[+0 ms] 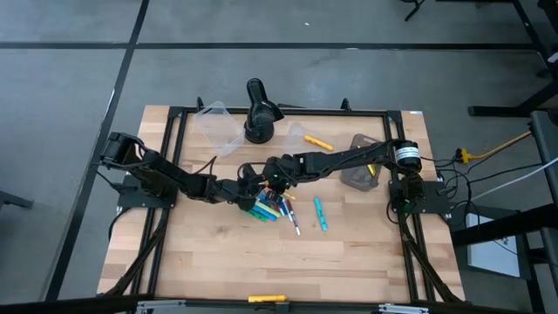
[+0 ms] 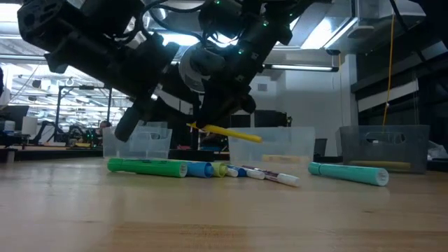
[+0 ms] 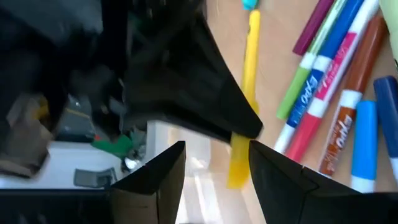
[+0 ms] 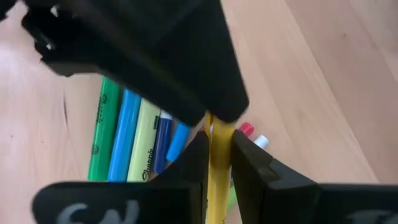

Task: Pick & Place Markers
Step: Put the yellow pen in the gray bin

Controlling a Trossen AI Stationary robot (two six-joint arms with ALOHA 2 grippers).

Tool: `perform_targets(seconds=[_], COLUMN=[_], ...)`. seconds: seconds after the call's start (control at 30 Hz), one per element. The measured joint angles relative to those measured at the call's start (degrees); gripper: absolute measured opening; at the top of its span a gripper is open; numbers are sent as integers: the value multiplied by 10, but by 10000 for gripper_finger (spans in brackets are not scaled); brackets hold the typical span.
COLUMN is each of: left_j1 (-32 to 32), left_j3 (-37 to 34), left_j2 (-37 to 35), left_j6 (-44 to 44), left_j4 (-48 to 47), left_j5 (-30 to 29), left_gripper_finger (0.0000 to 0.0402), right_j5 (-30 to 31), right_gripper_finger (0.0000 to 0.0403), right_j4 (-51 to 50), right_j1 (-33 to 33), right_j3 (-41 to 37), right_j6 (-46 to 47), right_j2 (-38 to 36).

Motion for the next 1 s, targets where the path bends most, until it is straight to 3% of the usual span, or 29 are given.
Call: perform_targets(seconds=[0.3, 0.7, 1.0], left_j1=[0, 6, 1], left_j3=[2, 2, 2], left_j2=[-1, -1, -1], left_j6=[69, 69, 67], left_j4=[-49, -57, -48], left_j5=[37, 6, 10], left_gripper_finger=[171, 170, 128], right_j5=[-8, -21, -21], right_gripper_finger=[49, 49, 49], right_j4=[4, 15, 15], right_j1=[0, 0, 0], right_j3=[0, 0, 0], right_j6=[0, 0, 0], right_j2=[0, 0, 0])
